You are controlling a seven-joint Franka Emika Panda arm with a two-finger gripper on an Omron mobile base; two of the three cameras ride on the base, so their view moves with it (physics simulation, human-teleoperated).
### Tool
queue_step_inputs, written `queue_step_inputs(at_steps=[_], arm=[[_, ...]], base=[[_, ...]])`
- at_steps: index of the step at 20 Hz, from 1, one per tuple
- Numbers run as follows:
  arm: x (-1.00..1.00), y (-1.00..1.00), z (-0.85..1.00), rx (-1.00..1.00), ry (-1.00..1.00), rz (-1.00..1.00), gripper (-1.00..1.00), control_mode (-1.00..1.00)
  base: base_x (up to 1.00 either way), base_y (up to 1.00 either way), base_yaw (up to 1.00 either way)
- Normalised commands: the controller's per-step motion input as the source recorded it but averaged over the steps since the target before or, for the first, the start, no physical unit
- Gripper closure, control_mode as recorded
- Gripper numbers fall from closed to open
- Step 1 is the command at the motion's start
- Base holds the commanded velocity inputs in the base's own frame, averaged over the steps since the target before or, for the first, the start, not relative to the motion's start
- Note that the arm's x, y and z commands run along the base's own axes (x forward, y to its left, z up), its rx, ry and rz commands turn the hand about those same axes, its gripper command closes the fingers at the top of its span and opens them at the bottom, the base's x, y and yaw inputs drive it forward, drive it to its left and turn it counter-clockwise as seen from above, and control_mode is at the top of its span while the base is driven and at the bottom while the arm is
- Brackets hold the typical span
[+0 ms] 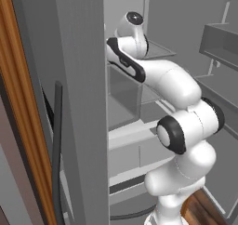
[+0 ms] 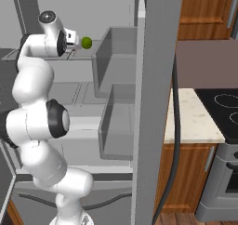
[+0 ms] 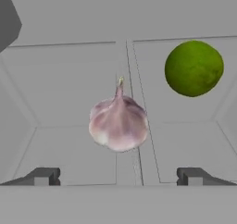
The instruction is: Retrieve the bottle and the shaker from the cabinet and place them next to the mixing bowl on the counter. Then add garlic from the fridge to the mixing bowl.
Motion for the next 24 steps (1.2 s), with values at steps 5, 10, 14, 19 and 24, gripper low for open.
queue_step_inputs(at_steps=[5, 10, 14, 19, 24], arm=[[0.26, 0.0, 0.0, 0.0, 0.0, 0.0, -1.0, -1.0], [0.33, 0.0, -0.11, 0.0, 0.0, 0.0, -1.0, -1.0], [0.16, 0.0, -0.04, 0.0, 0.0, 0.0, -1.0, -1.0], [0.05, 0.0, -0.04, 0.0, 0.0, 0.0, -1.0, -1.0], [0.12, 0.04, -0.15, 0.0, 0.0, 0.0, -1.0, -1.0]], base=[[0.0, 0.0, 0.0], [0.0, 0.0, 0.0], [0.0, 0.0, 0.0], [0.0, 0.0, 0.0], [0.0, 0.0, 0.0]])
